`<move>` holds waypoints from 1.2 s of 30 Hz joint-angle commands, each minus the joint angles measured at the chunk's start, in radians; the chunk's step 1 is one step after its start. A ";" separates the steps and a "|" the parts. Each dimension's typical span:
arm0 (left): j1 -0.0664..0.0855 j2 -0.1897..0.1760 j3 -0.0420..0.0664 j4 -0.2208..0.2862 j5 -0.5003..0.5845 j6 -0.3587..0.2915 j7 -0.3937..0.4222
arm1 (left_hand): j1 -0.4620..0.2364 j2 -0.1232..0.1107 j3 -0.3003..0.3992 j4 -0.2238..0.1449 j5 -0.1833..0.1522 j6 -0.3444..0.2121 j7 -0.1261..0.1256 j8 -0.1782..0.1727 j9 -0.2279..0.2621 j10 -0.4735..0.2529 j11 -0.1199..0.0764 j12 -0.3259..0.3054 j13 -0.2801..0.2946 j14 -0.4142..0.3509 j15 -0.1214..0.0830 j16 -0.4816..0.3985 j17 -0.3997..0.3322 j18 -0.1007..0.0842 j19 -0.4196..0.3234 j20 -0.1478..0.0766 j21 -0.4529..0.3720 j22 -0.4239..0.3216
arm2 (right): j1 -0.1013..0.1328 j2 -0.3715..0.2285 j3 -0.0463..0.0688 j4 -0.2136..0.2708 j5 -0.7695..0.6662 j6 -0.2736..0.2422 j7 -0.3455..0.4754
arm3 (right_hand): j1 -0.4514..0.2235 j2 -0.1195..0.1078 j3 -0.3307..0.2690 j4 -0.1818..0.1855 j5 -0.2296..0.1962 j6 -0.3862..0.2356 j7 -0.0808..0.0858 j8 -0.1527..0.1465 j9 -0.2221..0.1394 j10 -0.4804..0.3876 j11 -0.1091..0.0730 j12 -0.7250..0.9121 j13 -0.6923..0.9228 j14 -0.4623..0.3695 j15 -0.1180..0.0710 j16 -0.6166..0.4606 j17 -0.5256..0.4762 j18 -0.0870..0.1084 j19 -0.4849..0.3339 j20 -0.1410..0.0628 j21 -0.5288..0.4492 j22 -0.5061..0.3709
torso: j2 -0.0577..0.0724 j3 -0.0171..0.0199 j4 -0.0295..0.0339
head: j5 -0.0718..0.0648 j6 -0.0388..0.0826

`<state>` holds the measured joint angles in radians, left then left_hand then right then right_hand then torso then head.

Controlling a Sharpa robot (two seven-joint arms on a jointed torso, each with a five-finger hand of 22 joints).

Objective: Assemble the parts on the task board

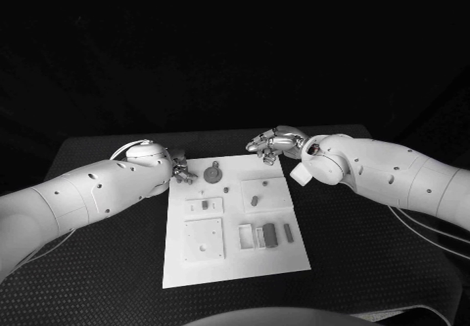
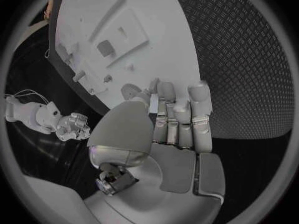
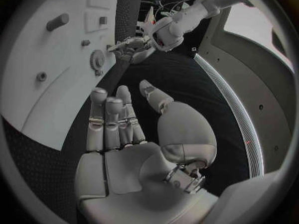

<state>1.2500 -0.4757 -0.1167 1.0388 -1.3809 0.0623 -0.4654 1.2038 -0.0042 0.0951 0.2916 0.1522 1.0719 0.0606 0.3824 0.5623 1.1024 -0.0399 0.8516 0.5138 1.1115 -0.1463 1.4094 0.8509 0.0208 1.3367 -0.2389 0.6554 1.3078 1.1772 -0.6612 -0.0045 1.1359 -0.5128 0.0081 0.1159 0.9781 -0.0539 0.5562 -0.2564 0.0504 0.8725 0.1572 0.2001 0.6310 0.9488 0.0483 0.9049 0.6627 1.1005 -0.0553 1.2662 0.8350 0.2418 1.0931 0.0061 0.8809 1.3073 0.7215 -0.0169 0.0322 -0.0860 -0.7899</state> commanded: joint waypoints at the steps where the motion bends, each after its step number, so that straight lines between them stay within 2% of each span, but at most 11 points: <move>1: 0.000 0.002 0.000 0.000 0.007 0.036 0.002 | 0.003 -0.006 0.008 -0.003 0.011 -0.001 0.005 -0.005 0.002 0.001 0.000 -0.005 0.002 -0.001 -0.001 -0.007 0.002 0.091 -0.003 -0.004 0.006 0.021 | -0.001 0.001 0.000 0.001 0.001 0.006 0.008 | -0.012 -0.002 0.000 0.005 0.004 -0.001 0.005 -0.004 -0.002 -0.005 0.003 0.005 -0.002 -0.008 -0.002 -0.004 -0.001 0.020 0.000 -0.008 -0.006 0.016 | 0.000 -0.0005 -0.0001 | 0.000 0.000; 4: 0.000 0.000 0.000 0.001 0.014 0.036 0.002 | 0.029 -0.007 0.013 -0.008 0.066 -0.003 0.006 -0.005 0.007 0.000 0.001 -0.006 0.006 -0.002 0.000 -0.008 0.006 0.092 -0.007 -0.003 0.009 0.022 | -0.001 0.001 0.000 0.001 0.002 0.006 0.008 | -0.012 -0.002 0.000 0.005 0.004 -0.001 0.005 -0.004 -0.002 -0.005 0.003 0.005 -0.002 -0.008 -0.002 -0.004 -0.001 0.020 0.000 -0.008 -0.006 0.016 | 0.000 -0.0003 0.0003 | -0.001 -0.001; 12: 0.000 -0.003 0.000 0.000 0.039 0.030 0.003 | 0.077 0.003 0.010 -0.018 0.095 -0.006 0.007 -0.006 0.015 -0.002 0.002 -0.007 0.012 -0.003 0.001 -0.010 0.012 0.092 -0.012 -0.002 0.015 0.022 | -0.001 0.001 0.000 0.000 0.002 0.006 0.008 | -0.012 -0.002 0.000 0.005 0.004 -0.001 0.005 -0.004 -0.002 -0.005 0.003 0.005 -0.002 -0.008 -0.002 -0.004 -0.001 0.020 0.000 -0.008 -0.006 0.016 | 0.000 -0.0009 0.0006 | -0.003 -0.002; 15: 0.000 -0.002 0.000 0.001 0.050 0.027 0.004 | 0.112 0.015 0.012 -0.033 0.123 -0.008 0.007 -0.007 0.019 -0.003 0.003 -0.008 0.015 -0.004 0.001 -0.011 0.015 0.092 -0.016 -0.001 0.018 0.022 | -0.001 0.002 0.000 0.000 0.002 0.006 0.008 | -0.012 -0.002 0.000 0.005 0.004 -0.001 0.005 -0.004 -0.002 -0.005 0.003 0.005 -0.002 -0.008 -0.002 -0.004 -0.001 0.020 0.000 -0.008 -0.006 0.016 | 0.000 -0.0012 0.0009 | -0.003 -0.003; 18: 0.000 -0.002 0.000 0.002 0.053 0.022 0.004 | 0.156 0.023 0.022 -0.063 0.154 -0.009 0.008 -0.008 0.021 -0.003 0.003 -0.009 0.017 -0.004 0.002 -0.012 0.017 0.092 -0.020 0.000 0.020 0.022 | -0.001 0.002 0.000 -0.001 0.002 0.007 0.008 | -0.012 -0.002 0.000 0.005 0.004 -0.001 0.005 -0.004 -0.002 -0.005 0.003 0.005 -0.002 -0.008 -0.002 -0.004 -0.001 0.020 0.000 -0.008 -0.006 0.016 | 0.000 -0.0011 0.0006 | -0.003 -0.004; 20: 0.000 -0.003 0.000 0.003 0.059 0.018 0.004 | 0.166 0.023 0.030 -0.070 0.150 -0.008 0.008 -0.009 0.022 -0.003 0.003 -0.010 0.018 -0.004 0.002 -0.012 0.018 0.091 -0.022 0.001 0.021 0.021 | -0.001 0.002 0.000 -0.002 0.002 0.006 0.008 | -0.012 -0.002 0.000 0.005 0.004 -0.001 0.005 -0.004 -0.002 -0.005 0.003 0.005 -0.002 -0.008 -0.002 -0.004 -0.001 0.020 0.000 -0.008 -0.006 0.016 | 0.000 -0.0015 0.0005 | -0.003 -0.004; 21: 0.000 -0.004 0.000 0.003 0.061 0.016 0.004 | 0.172 0.012 0.063 -0.064 0.123 -0.007 0.007 -0.011 0.023 -0.002 0.006 -0.012 0.019 -0.004 0.002 -0.014 0.019 0.089 -0.022 0.002 0.022 0.020 | -0.001 0.002 0.000 -0.002 0.002 0.006 0.009 | -0.012 -0.002 0.000 0.005 0.004 -0.001 0.005 -0.004 -0.002 -0.005 0.003 0.005 -0.002 -0.008 -0.002 -0.004 -0.001 0.020 0.000 -0.008 -0.006 0.016 | 0.000 -0.0013 0.0004 | -0.003 -0.004; 36: 0.000 -0.028 0.001 0.026 0.102 -0.038 -0.009 | 0.175 0.009 0.098 -0.081 0.134 0.006 0.003 -0.006 0.030 0.011 -0.001 -0.009 0.024 0.008 -0.002 -0.008 0.026 0.089 -0.019 -0.002 0.031 0.022 | -0.001 0.001 0.000 -0.001 0.002 0.006 0.009 | -0.012 -0.002 0.000 0.006 0.004 -0.001 0.005 -0.004 -0.002 -0.005 0.003 0.005 -0.002 -0.008 -0.002 -0.004 -0.001 0.020 0.000 -0.008 -0.006 0.016 | 0.000 -0.0004 0.0001 | -0.002 -0.003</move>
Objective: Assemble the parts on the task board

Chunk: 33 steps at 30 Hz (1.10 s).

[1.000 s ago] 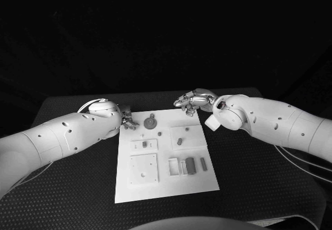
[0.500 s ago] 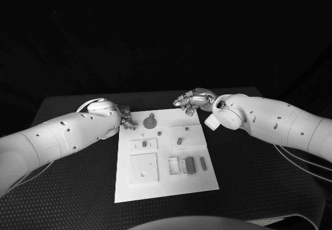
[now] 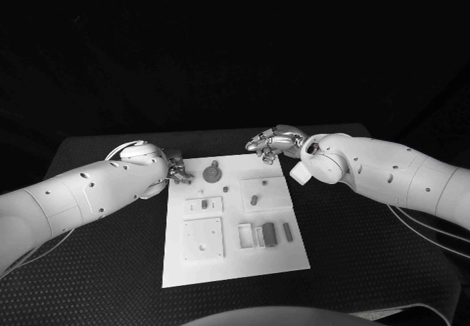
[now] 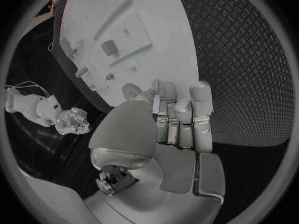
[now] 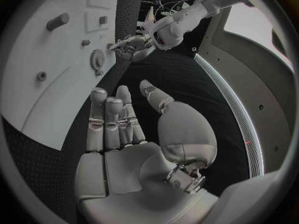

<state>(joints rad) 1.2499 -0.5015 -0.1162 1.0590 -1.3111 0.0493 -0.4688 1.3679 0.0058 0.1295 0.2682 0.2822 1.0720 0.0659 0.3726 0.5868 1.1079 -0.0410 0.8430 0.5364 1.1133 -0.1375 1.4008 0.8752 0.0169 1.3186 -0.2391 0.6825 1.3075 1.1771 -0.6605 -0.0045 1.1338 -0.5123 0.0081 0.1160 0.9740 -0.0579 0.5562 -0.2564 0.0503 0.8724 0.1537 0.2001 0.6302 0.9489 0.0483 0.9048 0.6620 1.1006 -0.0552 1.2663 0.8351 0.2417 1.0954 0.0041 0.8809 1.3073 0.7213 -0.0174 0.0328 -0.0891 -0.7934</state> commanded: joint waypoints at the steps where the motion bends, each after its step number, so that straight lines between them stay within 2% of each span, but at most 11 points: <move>1: 0.000 -0.005 0.001 0.007 0.036 -0.026 -0.006 | 0.010 -0.001 0.065 -0.060 0.004 0.007 -0.002 0.004 0.006 0.006 0.000 0.000 0.002 0.006 -0.011 0.001 0.002 0.093 -0.001 -0.001 0.005 0.022 | -0.001 0.000 0.000 0.001 0.002 0.006 0.009 | -0.008 0.002 0.000 0.006 0.004 -0.001 0.009 -0.004 -0.001 -0.005 0.003 0.005 -0.001 -0.008 -0.002 -0.004 -0.001 0.020 -0.002 -0.006 -0.006 0.016 | 0.000 0.0002 -0.0004 | 0.000 0.000; 9: 0.001 -0.027 0.001 0.026 0.087 -0.035 -0.017 | 0.007 0.002 0.077 -0.080 0.005 0.013 -0.005 0.006 0.010 0.012 -0.003 0.000 0.005 0.012 -0.013 0.003 0.005 0.091 0.000 -0.002 0.010 0.022 | -0.001 -0.001 0.000 0.001 0.002 0.005 0.009 | -0.009 0.002 0.000 0.006 0.004 -0.001 0.009 -0.004 -0.001 -0.005 0.003 0.005 -0.002 -0.008 -0.002 -0.004 -0.001 0.020 -0.002 -0.006 -0.006 0.016 | 0.000 0.0006 0.0004 | 0.001 0.000; 14: 0.002 -0.062 0.005 0.071 0.184 -0.043 -0.034 | -0.014 0.008 0.095 -0.116 0.003 0.017 -0.007 0.006 0.014 0.017 -0.004 -0.002 0.009 0.016 -0.015 0.004 0.009 0.088 -0.002 -0.003 0.016 0.022 | -0.001 -0.004 0.000 0.003 0.002 0.004 0.008 | -0.009 0.002 0.000 0.006 0.004 -0.001 0.009 -0.004 -0.001 -0.005 0.003 0.006 -0.002 -0.008 -0.002 -0.004 -0.001 0.020 -0.002 -0.006 -0.006 0.016 | -0.001 0.0009 0.0006 | 0.001 0.001; 16: 0.004 -0.078 0.008 0.093 0.201 -0.044 -0.039 | -0.044 0.009 0.116 -0.156 0.001 0.019 -0.008 0.003 0.016 0.019 -0.005 -0.004 0.012 0.018 -0.015 0.003 0.013 0.086 -0.004 -0.005 0.021 0.022 | -0.001 -0.005 0.000 0.003 0.002 0.004 0.008 | -0.009 0.002 0.000 0.006 0.004 -0.001 0.009 -0.004 -0.001 -0.005 0.003 0.006 -0.002 -0.008 -0.002 -0.004 -0.001 0.020 -0.002 -0.006 -0.006 0.016 | 0.000 0.0010 0.0004 | 0.001 0.001; 17: 0.006 -0.085 0.009 0.104 0.210 -0.046 -0.042 | -0.081 0.012 0.141 -0.196 -0.001 0.021 -0.008 0.001 0.018 0.020 -0.003 -0.007 0.015 0.019 -0.017 0.001 0.016 0.084 -0.005 -0.006 0.025 0.021 | -0.001 -0.006 0.000 0.003 0.002 0.003 0.008 | -0.009 0.002 0.000 0.006 0.004 -0.001 0.009 -0.004 -0.001 -0.005 0.003 0.006 -0.002 -0.008 -0.002 -0.004 -0.001 0.020 -0.002 -0.006 -0.006 0.016 | 0.000 0.0009 0.0003 | 0.002 0.000; 18: 0.007 -0.093 0.009 0.116 0.216 -0.046 -0.045 | -0.164 0.019 0.196 -0.269 0.002 0.021 -0.014 -0.006 0.019 0.020 0.002 -0.011 0.020 0.021 -0.014 -0.002 0.019 0.080 -0.005 -0.005 0.029 0.020 | -0.001 -0.007 0.000 0.003 0.002 0.003 0.008 | -0.009 0.002 0.000 0.006 0.004 -0.001 0.009 -0.004 -0.001 -0.005 0.003 0.006 -0.002 -0.008 -0.002 -0.004 -0.001 0.020 -0.002 -0.006 -0.006 0.016 | 0.000 0.0009 0.0003 | 0.002 0.000; 19: 0.008 -0.102 0.009 0.129 0.223 -0.047 -0.047 | -0.212 0.023 0.235 -0.324 -0.004 0.027 -0.005 -0.005 0.021 0.025 -0.010 -0.012 0.023 0.024 -0.012 -0.003 0.021 0.081 -0.001 -0.006 0.031 0.020 | -0.001 -0.007 0.000 0.004 0.002 0.003 0.008 | -0.009 0.002 0.000 0.006 0.004 -0.001 0.009 -0.004 -0.001 -0.005 0.003 0.006 -0.002 -0.008 -0.002 -0.004 -0.001 0.020 -0.002 -0.006 -0.006 0.016 | 0.000 0.0011 0.0005 | 0.002 0.000; 22: 0.010 -0.127 0.009 0.172 0.238 -0.051 -0.054 | -0.386 0.034 0.370 -0.476 -0.007 0.033 -0.008 -0.008 0.028 0.032 -0.005 -0.016 0.031 0.034 -0.014 -0.008 0.025 0.079 0.017 -0.007 0.035 0.017 | -0.001 -0.008 0.000 0.005 0.002 0.003 0.007 | -0.009 0.002 0.000 0.006 0.004 -0.001 0.009 -0.004 -0.001 -0.005 0.003 0.006 -0.002 -0.008 -0.002 -0.004 -0.001 0.020 -0.002 -0.006 -0.006 0.016 | -0.001 0.0013 0.0011 | 0.002 0.000; 26: 0.010 -0.160 0.008 0.230 0.240 -0.059 -0.063 | -0.418 0.036 0.400 -0.503 -0.008 0.035 -0.007 -0.006 0.033 0.035 -0.005 -0.016 0.033 0.038 -0.016 -0.009 0.026 0.079 0.023 -0.007 0.034 0.017 | -0.001 -0.010 0.000 0.005 0.002 0.002 0.007 | -0.009 0.002 0.000 0.007 0.004 -0.001 0.009 -0.004 -0.001 -0.005 0.003 0.006 -0.002 -0.008 -0.002 -0.004 -0.001 0.020 -0.002 -0.006 -0.006 0.016 | -0.001 0.0012 0.0010 | 0.001 0.000; 33: 0.010 -0.197 0.007 0.296 0.224 -0.063 -0.071 | -0.427 0.037 0.413 -0.515 -0.006 0.036 -0.008 -0.005 0.035 0.037 -0.006 -0.016 0.034 0.040 -0.016 -0.009 0.026 0.079 0.025 -0.008 0.034 0.017 | -0.001 -0.011 0.000 0.004 0.002 0.001 0.008 | -0.010 0.001 0.000 0.007 0.004 -0.001 0.009 -0.004 -0.001 -0.005 0.003 0.006 -0.002 -0.008 -0.002 -0.004 -0.001 0.020 -0.002 -0.006 -0.006 0.016 | 0.000 -0.0002 0.0008 | 0.003 0.000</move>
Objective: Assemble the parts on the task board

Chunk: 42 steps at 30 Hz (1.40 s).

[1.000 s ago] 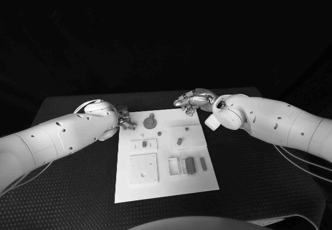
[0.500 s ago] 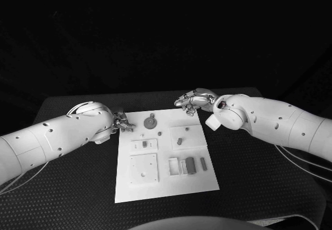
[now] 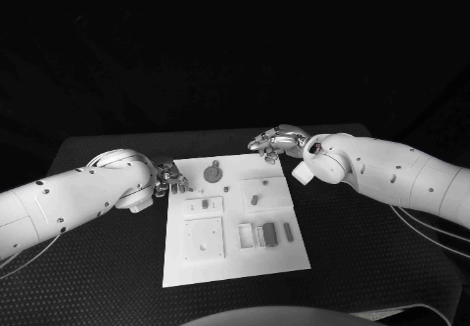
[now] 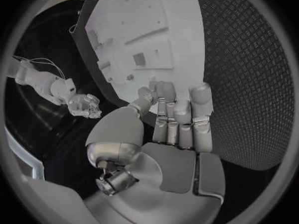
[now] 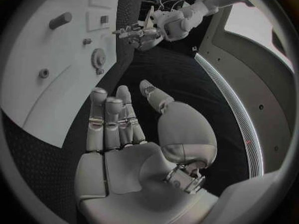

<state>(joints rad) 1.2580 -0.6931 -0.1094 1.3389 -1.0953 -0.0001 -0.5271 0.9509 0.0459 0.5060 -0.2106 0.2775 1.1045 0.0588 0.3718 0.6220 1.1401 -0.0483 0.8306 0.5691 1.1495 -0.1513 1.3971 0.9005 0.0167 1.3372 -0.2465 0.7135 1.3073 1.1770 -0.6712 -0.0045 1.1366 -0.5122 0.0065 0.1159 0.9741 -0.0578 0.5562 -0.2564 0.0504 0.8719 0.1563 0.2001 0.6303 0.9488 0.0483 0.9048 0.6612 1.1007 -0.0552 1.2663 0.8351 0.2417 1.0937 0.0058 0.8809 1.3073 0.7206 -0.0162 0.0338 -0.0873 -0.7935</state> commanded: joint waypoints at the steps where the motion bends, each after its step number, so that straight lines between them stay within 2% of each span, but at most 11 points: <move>1: 0.001 -0.007 0.000 0.021 0.002 -0.012 -0.014 | -0.011 -0.003 0.038 -0.037 -0.001 0.004 -0.001 -0.004 0.000 0.005 0.002 -0.004 0.002 0.004 -0.002 -0.005 0.001 0.079 0.007 0.000 0.003 0.017 | -0.001 0.000 0.000 0.002 0.002 0.003 0.008 | -0.010 0.001 0.000 0.007 0.004 -0.001 0.006 -0.004 -0.001 -0.005 0.003 0.006 -0.001 -0.008 -0.002 -0.004 -0.002 0.020 0.000 -0.008 -0.006 0.016 | 0.000 -0.0015 -0.0003 | 0.001 0.000; 16: 0.001 -0.015 -0.009 0.041 -0.070 -0.009 -0.012 | -0.013 -0.006 0.047 -0.044 -0.001 0.004 -0.001 -0.003 0.001 0.006 0.001 -0.004 0.002 0.005 -0.003 -0.006 0.001 0.079 0.009 -0.001 0.003 0.017 | -0.001 0.000 0.000 0.002 0.002 0.002 0.008 | -0.010 0.001 0.000 0.007 0.004 -0.001 0.006 -0.004 -0.001 -0.005 0.003 0.006 -0.002 -0.008 -0.002 -0.004 -0.002 0.020 0.000 -0.008 -0.006 0.016 | 0.001 -0.0014 -0.0012 | 0.006 0.001; 22: 0.001 -0.023 -0.011 0.040 -0.078 -0.041 0.008 | -0.019 -0.010 0.050 -0.043 -0.006 0.002 0.000 -0.004 0.002 0.005 0.002 -0.006 0.002 0.005 -0.002 -0.008 0.001 0.078 0.009 0.000 0.002 0.016 | -0.001 0.000 0.000 0.002 0.002 0.002 0.008 | -0.010 0.001 0.000 0.007 0.004 -0.001 0.006 -0.004 -0.001 -0.005 0.003 0.006 -0.002 -0.008 -0.002 -0.004 -0.002 0.020 0.000 -0.008 -0.006 0.016 | 0.001 -0.0008 -0.0014 | 0.006 0.003; 24: 0.001 -0.028 -0.012 0.040 -0.078 -0.062 0.034 | -0.025 -0.025 0.054 -0.045 -0.018 -0.007 0.003 -0.009 0.001 -0.003 0.005 -0.010 0.001 0.001 0.001 -0.014 -0.002 0.078 0.006 0.001 -0.003 0.015 | -0.001 -0.001 0.000 0.002 0.002 0.001 0.007 | -0.010 0.001 0.000 0.007 0.004 -0.001 0.006 -0.004 -0.001 -0.005 0.003 0.006 -0.002 -0.008 -0.002 -0.004 -0.002 0.020 0.000 -0.008 -0.006 0.016 | 0.001 -0.0005 -0.0014 | 0.006 0.003; 26: 0.001 -0.032 -0.015 0.042 -0.075 -0.086 0.067 | -0.030 -0.052 0.060 -0.045 -0.076 -0.040 0.016 -0.026 -0.004 -0.031 0.016 -0.028 -0.006 -0.006 0.012 -0.025 -0.008 0.080 -0.001 0.006 -0.014 0.011 | -0.001 -0.002 0.000 0.003 0.002 0.001 0.007 | -0.010 0.001 0.000 0.007 0.004 -0.001 0.006 -0.004 -0.001 -0.005 0.003 0.006 -0.002 -0.008 -0.002 -0.004 -0.002 0.020 0.000 -0.008 -0.006 0.016 | 0.000 -0.0002 -0.0013 | 0.006 0.003; 27: 0.001 -0.034 -0.017 0.043 -0.074 -0.102 0.081 | -0.027 -0.070 0.066 -0.046 -0.092 -0.068 0.027 -0.042 -0.009 -0.058 0.027 -0.044 -0.014 -0.013 0.021 -0.030 -0.011 0.084 -0.009 0.013 -0.021 0.009 | -0.001 -0.002 0.000 0.003 0.002 0.001 0.007 | -0.010 0.001 0.000 0.007 0.004 -0.001 0.006 -0.004 -0.001 -0.005 0.003 0.006 -0.002 -0.008 -0.002 -0.004 -0.002 0.020 0.000 -0.008 -0.006 0.016 | 0.000 -0.0002 -0.0013 | 0.006 0.003; 29: 0.001 -0.041 -0.027 0.043 -0.079 -0.136 0.157 | -0.010 -0.095 0.081 -0.051 -0.098 -0.116 0.050 -0.065 -0.017 -0.105 0.049 -0.071 -0.027 -0.041 0.043 -0.052 -0.022 0.090 -0.035 0.034 -0.043 0.004 | -0.001 -0.003 0.000 0.002 0.002 0.000 0.007 | -0.010 0.001 0.000 0.007 0.004 -0.001 0.006 -0.004 -0.001 -0.005 0.003 0.006 -0.002 -0.008 -0.002 -0.004 -0.002 0.020 0.000 -0.008 -0.006 0.016 | 0.000 -0.0002 -0.0011 | 0.007 0.005; 31: 0.001 -0.046 -0.035 0.041 -0.120 -0.170 0.193 | 0.032 -0.123 0.102 -0.062 -0.114 -0.170 0.077 -0.091 -0.027 -0.164 0.078 -0.105 -0.046 -0.083 0.070 -0.084 -0.038 0.096 -0.075 0.062 -0.073 -0.005 | -0.001 -0.003 0.000 0.003 0.002 0.000 0.007 | -0.010 0.001 0.000 0.007 0.004 -0.001 0.006 -0.004 -0.001 -0.005 0.003 0.006 -0.002 -0.008 -0.002 -0.004 -0.002 0.020 0.000 -0.008 -0.006 0.016 | 0.000 -0.0003 -0.0008 | 0.008 0.006; 34: 0.001 -0.049 -0.048 0.035 -0.210 -0.188 0.258 | 0.083 -0.148 0.109 -0.066 -0.118 -0.202 0.093 -0.102 -0.034 -0.184 0.094 -0.124 -0.063 -0.098 0.086 -0.092 -0.049 0.105 -0.086 0.079 -0.087 -0.009 | -0.001 -0.003 0.000 0.003 0.002 0.000 0.007 | -0.010 0.001 0.000 0.007 0.004 -0.001 0.006 -0.004 -0.001 -0.005 0.003 0.006 -0.002 -0.008 -0.002 -0.004 -0.002 0.020 0.000 -0.008 -0.006 0.016 | 0.000 -0.0003 -0.0010 | 0.010 0.008; 37: 0.001 -0.047 -0.066 0.024 -0.287 -0.203 0.334 | 0.119 -0.167 0.107 -0.059 -0.132 -0.207 0.087 -0.098 -0.037 -0.201 0.102 -0.142 -0.082 -0.123 0.095 -0.109 -0.064 0.107 -0.105 0.091 -0.105 -0.012 | -0.001 -0.003 0.000 0.003 0.002 0.000 0.007 | -0.009 0.001 0.000 0.007 0.004 -0.001 0.006 -0.004 -0.001 -0.005 0.003 0.006 -0.002 -0.008 -0.002 -0.004 -0.002 0.020 0.000 -0.008 -0.006 0.016 | 0.000 -0.0005 -0.0002 | 0.010 0.008; 42: 0.001 -0.040 -0.095 0.005 -0.406 -0.205 0.458 | 0.175 -0.174 0.108 -0.059 -0.171 -0.194 0.069 -0.085 -0.039 -0.212 0.111 -0.161 -0.110 -0.151 0.105 -0.125 -0.082 0.103 -0.130 0.103 -0.131 -0.017 | -0.001 -0.002 0.000 0.001 0.002 0.001 0.007 | -0.009 0.001 0.000 0.007 0.004 -0.001 0.006 -0.004 -0.001 -0.005 0.003 0.006 -0.002 -0.008 -0.002 -0.004 -0.002 0.020 0.000 -0.008 -0.006 0.016 | 0.001 -0.0021 -0.0015 | 0.010 0.010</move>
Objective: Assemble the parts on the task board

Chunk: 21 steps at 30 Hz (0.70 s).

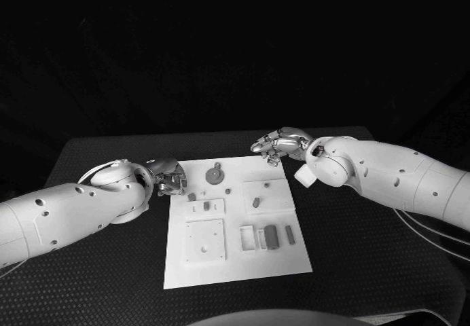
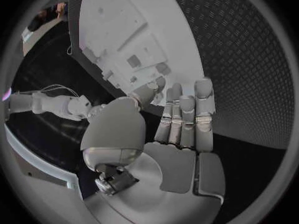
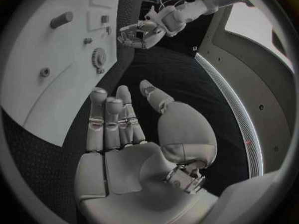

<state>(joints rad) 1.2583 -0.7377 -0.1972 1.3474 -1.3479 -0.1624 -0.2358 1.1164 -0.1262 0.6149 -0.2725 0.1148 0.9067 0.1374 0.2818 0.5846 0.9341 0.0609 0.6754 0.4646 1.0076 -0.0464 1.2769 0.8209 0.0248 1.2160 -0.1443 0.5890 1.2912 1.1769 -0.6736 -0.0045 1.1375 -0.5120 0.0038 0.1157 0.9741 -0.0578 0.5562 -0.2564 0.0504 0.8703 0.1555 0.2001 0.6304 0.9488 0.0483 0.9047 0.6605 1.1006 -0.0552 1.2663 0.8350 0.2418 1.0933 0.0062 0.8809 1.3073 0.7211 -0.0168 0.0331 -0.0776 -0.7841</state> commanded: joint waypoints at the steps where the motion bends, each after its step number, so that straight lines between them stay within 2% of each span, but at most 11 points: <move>1: 0.001 0.007 -0.016 -0.004 -0.174 -0.051 0.170 | 0.012 -0.013 -0.003 0.013 -0.020 0.008 -0.015 0.007 -0.004 -0.019 0.008 -0.021 -0.020 -0.035 0.006 -0.021 -0.014 0.088 -0.034 0.008 -0.028 -0.007 | -0.001 0.001 0.000 0.000 0.002 0.004 0.008 | -0.009 0.001 0.000 0.007 0.004 0.001 0.007 -0.004 -0.001 -0.005 0.003 0.006 -0.001 -0.008 -0.002 -0.004 -0.002 0.020 0.000 -0.009 -0.006 0.016 | 0.001 -0.0015 -0.0013 | 0.000 0.002; 3: 0.001 0.008 -0.024 -0.007 -0.177 -0.055 0.170 | 0.002 -0.040 -0.010 0.040 -0.031 0.020 0.000 0.011 -0.007 -0.015 0.010 -0.035 -0.037 -0.051 0.011 -0.040 -0.028 0.082 -0.050 0.012 -0.051 -0.016 | -0.001 0.001 0.000 -0.001 0.002 0.004 0.008 | -0.009 0.001 0.000 0.007 0.004 0.001 0.007 -0.004 -0.001 -0.005 0.003 0.006 -0.001 -0.008 -0.002 -0.004 -0.002 0.020 0.000 -0.009 -0.006 0.016 | 0.001 -0.0014 -0.0011 | 0.001 0.002; 4: 0.001 0.009 -0.027 -0.007 -0.177 -0.056 0.169 | -0.001 -0.048 -0.012 0.047 -0.044 0.022 0.001 0.011 -0.008 -0.012 0.010 -0.036 -0.040 -0.051 0.010 -0.041 -0.030 0.081 -0.049 0.012 -0.054 -0.018 | -0.001 0.001 0.000 -0.001 0.002 0.004 0.008 | -0.009 0.001 0.000 0.007 0.004 0.001 0.007 -0.004 -0.001 -0.005 0.003 0.006 -0.001 -0.008 -0.002 -0.004 -0.002 0.020 0.000 -0.009 -0.006 0.016 | 0.000 -0.0014 -0.0009 | 0.001 0.002; 5: 0.001 0.010 -0.031 -0.007 -0.177 -0.059 0.166 | -0.014 -0.067 -0.021 0.065 -0.063 0.024 0.001 0.011 -0.010 -0.007 0.009 -0.038 -0.045 -0.052 0.010 -0.043 -0.033 0.080 -0.049 0.011 -0.059 -0.020 | -0.001 0.001 0.000 -0.001 0.002 0.004 0.008 | -0.009 0.001 0.000 0.007 0.004 0.001 0.007 -0.004 -0.001 -0.005 0.003 0.006 -0.002 -0.008 -0.002 -0.004 -0.002 0.020 0.000 -0.009 -0.006 0.016 | 0.001 -0.0011 -0.0004 | 0.001 0.002; 6: 0.001 0.011 -0.034 -0.007 -0.179 -0.060 0.163 | -0.015 -0.072 -0.025 0.071 -0.063 0.029 0.002 0.012 -0.010 0.000 0.009 -0.037 -0.046 -0.052 0.009 -0.042 -0.034 0.080 -0.048 0.011 -0.061 -0.020 | -0.001 0.001 0.000 -0.001 0.002 0.005 0.008 | -0.009 0.001 0.000 0.007 0.004 0.001 0.007 -0.004 -0.001 -0.006 0.003 0.007 -0.002 -0.008 -0.002 -0.004 -0.002 0.020 0.000 -0.009 -0.006 0.016 | 0.001 -0.0011 -0.0002 | 0.000 0.002; 10: 0.000 0.016 -0.040 -0.009 -0.180 -0.058 0.168 | -0.010 -0.077 -0.035 0.085 -0.063 0.055 -0.002 0.024 -0.008 0.034 0.005 -0.025 -0.047 -0.051 0.005 -0.040 -0.037 0.079 -0.043 0.008 -0.066 -0.019 | -0.001 0.002 0.000 -0.001 0.002 0.005 0.008 | -0.009 0.001 0.000 0.007 0.004 0.001 0.007 -0.004 -0.001 -0.005 0.003 0.007 -0.002 -0.008 -0.002 -0.004 -0.002 0.020 0.000 -0.009 -0.006 0.016 | 0.001 -0.0011 -0.0004 | 0.000 0.003; 15: -0.002 0.028 -0.040 -0.023 -0.192 -0.067 0.171 | 0.016 -0.059 -0.036 0.075 -0.063 0.063 -0.007 0.026 -0.010 0.043 0.001 -0.028 -0.052 -0.052 0.002 -0.039 -0.040 0.077 -0.043 0.006 -0.071 -0.018 | -0.001 0.002 0.000 -0.001 0.002 0.005 0.008 | -0.009 0.001 0.000 0.007 0.004 0.001 0.007 -0.004 -0.002 -0.006 0.003 0.007 -0.002 -0.008 -0.002 -0.004 -0.002 0.020 0.000 -0.009 -0.006 0.016 | 0.000 -0.0015 -0.0010 | -0.001 0.004; 21: -0.010 0.047 -0.040 -0.041 -0.201 -0.048 0.142 | -0.006 -0.056 -0.052 0.096 -0.063 0.070 -0.008 0.026 -0.013 0.052 0.000 -0.029 -0.056 -0.049 0.001 -0.036 -0.041 0.074 -0.038 0.004 -0.073 -0.015 | -0.001 0.003 0.000 -0.002 0.002 0.006 0.009 | -0.010 0.001 0.000 0.007 0.004 0.001 0.007 -0.004 -0.002 -0.006 0.003 0.007 -0.002 -0.008 -0.002 -0.004 -0.002 0.020 0.000 -0.009 -0.006 0.016 | 0.001 -0.0009 -0.0011 | -0.001 0.004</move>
<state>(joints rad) 1.2499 -0.6958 -0.2371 1.3086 -1.5242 -0.2111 -0.0911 1.1182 -0.1812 0.5630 -0.1793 0.0549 0.9702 0.1283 0.3013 0.5724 0.9800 0.0587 0.6475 0.4094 0.9520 -0.0449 1.2384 0.7812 0.0422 1.1749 -0.1352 0.5197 1.2752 1.1769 -0.6715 -0.0045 1.1352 -0.5119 0.0038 0.1160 0.9741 -0.0578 0.5562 -0.2564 0.0503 0.8733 0.1547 0.2001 0.6304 0.9488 0.0483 0.9047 0.6595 1.1007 -0.0552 1.2663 0.8351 0.2418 1.0930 0.0065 0.8809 1.3073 0.7216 -0.0179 0.0322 -0.0784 -0.7796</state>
